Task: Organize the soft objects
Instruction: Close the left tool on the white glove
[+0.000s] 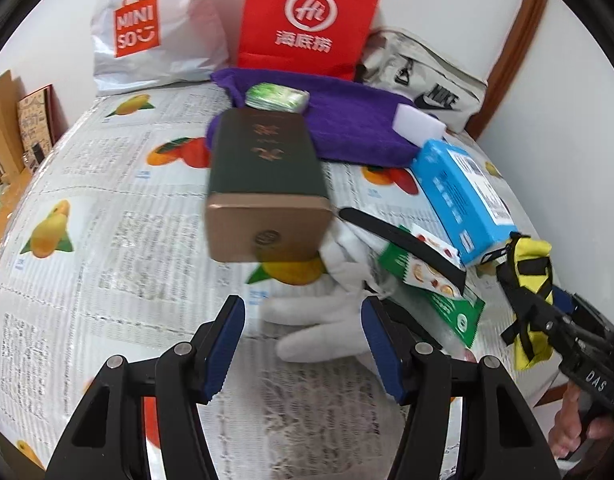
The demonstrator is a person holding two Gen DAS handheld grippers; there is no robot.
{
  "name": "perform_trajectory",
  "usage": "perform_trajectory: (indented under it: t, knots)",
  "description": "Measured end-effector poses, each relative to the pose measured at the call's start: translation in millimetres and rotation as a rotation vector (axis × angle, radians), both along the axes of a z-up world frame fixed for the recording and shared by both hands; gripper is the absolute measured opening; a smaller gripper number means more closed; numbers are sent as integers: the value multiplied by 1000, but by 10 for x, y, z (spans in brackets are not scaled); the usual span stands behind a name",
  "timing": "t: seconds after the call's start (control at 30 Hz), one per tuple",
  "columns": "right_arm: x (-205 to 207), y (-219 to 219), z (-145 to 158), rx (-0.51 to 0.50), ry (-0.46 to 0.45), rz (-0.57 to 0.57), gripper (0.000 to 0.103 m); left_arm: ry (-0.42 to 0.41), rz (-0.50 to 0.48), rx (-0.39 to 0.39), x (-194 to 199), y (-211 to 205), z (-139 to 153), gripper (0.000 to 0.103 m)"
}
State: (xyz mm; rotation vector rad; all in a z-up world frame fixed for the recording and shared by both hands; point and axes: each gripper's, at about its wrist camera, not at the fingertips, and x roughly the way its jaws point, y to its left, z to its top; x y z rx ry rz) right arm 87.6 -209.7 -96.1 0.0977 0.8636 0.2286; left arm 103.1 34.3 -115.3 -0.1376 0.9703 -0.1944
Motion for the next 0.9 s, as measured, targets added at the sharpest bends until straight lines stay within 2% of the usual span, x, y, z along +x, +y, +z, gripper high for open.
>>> perform_trajectory:
  t: [0.23, 0.4, 0.5, 0.6, 0.67, 0.73, 0.9]
  knots:
    - [-43, -382, -93, -22, 12, -55, 67, 37, -49, 20, 7, -266, -221, 59]
    - [-25, -544, -214, -12, 40, -86, 67, 14, -63, 60, -34, -363, -309, 59]
    - [-12, -569, -270, -4, 50, -84, 67, -6, -77, 113, -66, -422, -338, 57]
    - [-21, -570, -324, -1, 53, -82, 67, -20, -64, 129, -86, -406, -334, 48]
    - [-23, -583, -383, -6, 64, -84, 67, -27, -59, 114, -100, -347, -320, 31]
    - [-24, -598, -437, -11, 77, -89, 67, -37, -62, 86, -115, -292, -321, 23]
    - [-29, -625, -525, -15, 104, -98, 67, -52, -55, 88, -174, -197, -256, 16]
